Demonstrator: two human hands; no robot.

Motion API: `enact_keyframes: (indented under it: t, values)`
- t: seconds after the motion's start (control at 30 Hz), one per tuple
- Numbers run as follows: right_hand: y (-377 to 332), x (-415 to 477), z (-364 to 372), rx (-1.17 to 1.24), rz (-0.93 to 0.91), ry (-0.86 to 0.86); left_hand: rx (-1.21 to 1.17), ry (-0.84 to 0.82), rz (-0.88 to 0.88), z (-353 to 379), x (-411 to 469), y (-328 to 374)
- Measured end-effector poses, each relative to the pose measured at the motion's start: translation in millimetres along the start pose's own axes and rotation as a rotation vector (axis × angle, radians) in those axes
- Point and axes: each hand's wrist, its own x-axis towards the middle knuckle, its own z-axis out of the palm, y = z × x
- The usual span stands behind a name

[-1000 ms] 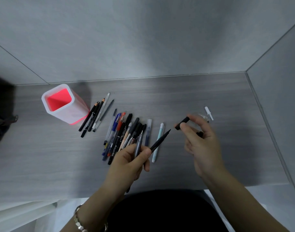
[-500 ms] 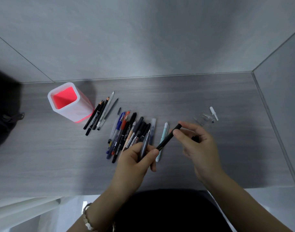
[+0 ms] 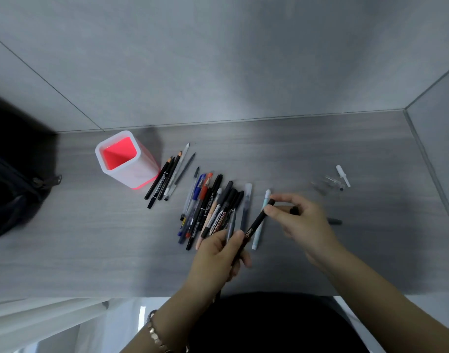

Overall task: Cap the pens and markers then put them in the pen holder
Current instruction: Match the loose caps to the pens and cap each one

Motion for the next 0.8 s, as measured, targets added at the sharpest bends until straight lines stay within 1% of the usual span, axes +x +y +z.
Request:
enact_keyframes:
  t: [0.07, 0.1, 0.17, 0.3, 0.37, 0.43, 0.57, 0.6, 0.7, 0.8]
  values:
    - [9.5, 16.5, 1.9, -0.091, -0.047, 0.086, 0.212, 0.135, 0.010, -5.2, 8.4, -8.9]
    - [12.5, 25.1, 1.4, -0.133, -0.085, 0.126, 0.250, 0.189, -0.003, -8.4, 10.9, -11.8]
    - [15.4, 40.5, 1.5, -0.221, -0.133, 0.156, 0.208, 0.253, -0.036, -14.3, 13.6, -12.9]
    - [18.8, 53.0, 12.0, -0.343, -0.188, 0.113, -0.019, 0.220, -0.028, -20.3, 12.1, -5.5]
    - [18.2, 52.3, 12.1, -0.391, -0.202, 0.132, -0.166, 0.167, -0.017, -20.6, 10.6, -2.9]
    - [18.9, 50.2, 5.7, -0.378, -0.190, 0.147, -0.278, 0.123, -0.018, -20.9, 10.0, -2.4]
    - [25.7, 42.9, -16.7, -0.161, -0.031, 0.138, -0.289, 0.115, -0.014, -19.8, 11.4, -2.5]
    - [28.2, 38.8, -25.2, -0.170, -0.019, 0.135, -0.285, 0.119, -0.018, -20.0, 12.3, -2.9]
    - [40.3, 27.3, -59.2, -0.391, -0.083, 0.207, -0.265, 0.126, -0.047, -20.6, 15.8, -2.8]
    - [52.6, 28.3, -95.7, -0.536, -0.029, 0.308, -0.228, 0.110, -0.067, -18.2, 20.1, -0.8]
